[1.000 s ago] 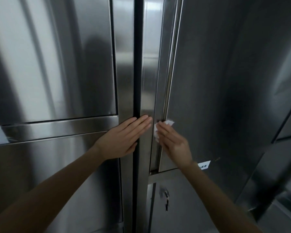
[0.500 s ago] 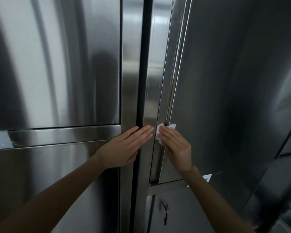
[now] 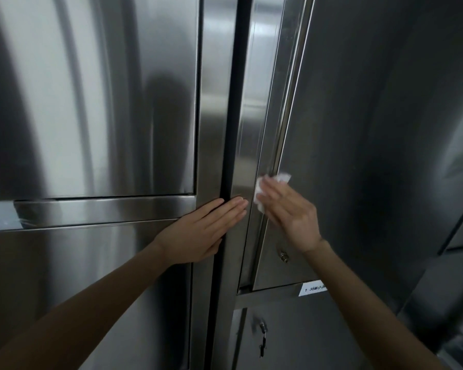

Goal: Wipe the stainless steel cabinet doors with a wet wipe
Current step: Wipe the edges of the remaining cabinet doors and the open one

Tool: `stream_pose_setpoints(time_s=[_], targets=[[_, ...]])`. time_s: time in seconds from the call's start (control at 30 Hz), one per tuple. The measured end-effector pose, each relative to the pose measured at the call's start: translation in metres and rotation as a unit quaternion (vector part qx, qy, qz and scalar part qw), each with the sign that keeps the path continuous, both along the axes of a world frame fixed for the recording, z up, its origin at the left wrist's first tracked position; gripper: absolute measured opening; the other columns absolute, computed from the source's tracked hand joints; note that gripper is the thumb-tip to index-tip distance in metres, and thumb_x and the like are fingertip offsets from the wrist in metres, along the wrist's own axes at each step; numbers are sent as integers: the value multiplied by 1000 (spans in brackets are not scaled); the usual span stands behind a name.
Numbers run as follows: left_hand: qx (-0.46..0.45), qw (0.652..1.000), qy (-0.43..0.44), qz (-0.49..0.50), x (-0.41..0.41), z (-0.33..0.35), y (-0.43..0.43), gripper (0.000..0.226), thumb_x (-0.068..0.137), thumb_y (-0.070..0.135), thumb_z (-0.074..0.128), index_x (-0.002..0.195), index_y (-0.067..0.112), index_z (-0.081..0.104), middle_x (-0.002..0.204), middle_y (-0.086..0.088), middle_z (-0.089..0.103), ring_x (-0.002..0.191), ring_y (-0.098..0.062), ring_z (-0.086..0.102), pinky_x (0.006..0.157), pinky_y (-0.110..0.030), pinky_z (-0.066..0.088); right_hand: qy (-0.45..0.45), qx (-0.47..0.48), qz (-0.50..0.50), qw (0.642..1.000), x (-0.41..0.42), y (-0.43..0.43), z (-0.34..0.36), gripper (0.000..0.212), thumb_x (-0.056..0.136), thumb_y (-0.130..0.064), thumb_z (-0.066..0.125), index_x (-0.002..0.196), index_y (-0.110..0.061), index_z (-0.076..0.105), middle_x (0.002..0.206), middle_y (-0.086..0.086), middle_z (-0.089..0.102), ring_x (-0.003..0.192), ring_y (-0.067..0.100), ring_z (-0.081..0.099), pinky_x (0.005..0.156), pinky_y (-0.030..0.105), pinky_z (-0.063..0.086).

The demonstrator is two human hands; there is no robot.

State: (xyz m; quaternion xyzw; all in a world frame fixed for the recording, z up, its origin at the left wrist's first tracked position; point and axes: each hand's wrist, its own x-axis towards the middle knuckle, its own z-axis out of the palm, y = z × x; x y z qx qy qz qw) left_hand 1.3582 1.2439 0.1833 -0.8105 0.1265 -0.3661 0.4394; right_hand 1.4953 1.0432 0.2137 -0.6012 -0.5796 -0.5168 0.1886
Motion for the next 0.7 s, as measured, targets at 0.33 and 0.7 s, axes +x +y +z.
stream_pose_setpoints(time_s=[0.33,0.7], targets=[[5,1000,-5,-10,1,1,0,80,90,36,46,152,-3,14,159,-21,11,148,-29,11,121,-43,6,45,-44,-10,998,-6,-4,-39,36,80,7,71,115,1,65,128,17,57,122,24,52,97,41,48],[-15,1000,13,-6,-2,3,-2,84,89,36,48,153,-3,10,160,-21,0,149,-29,2,122,-43,0,15,72,-12,997,-4,13,82,20,88,-2,63,107,0,70,120,15,63,115,27,58,97,40,49]])
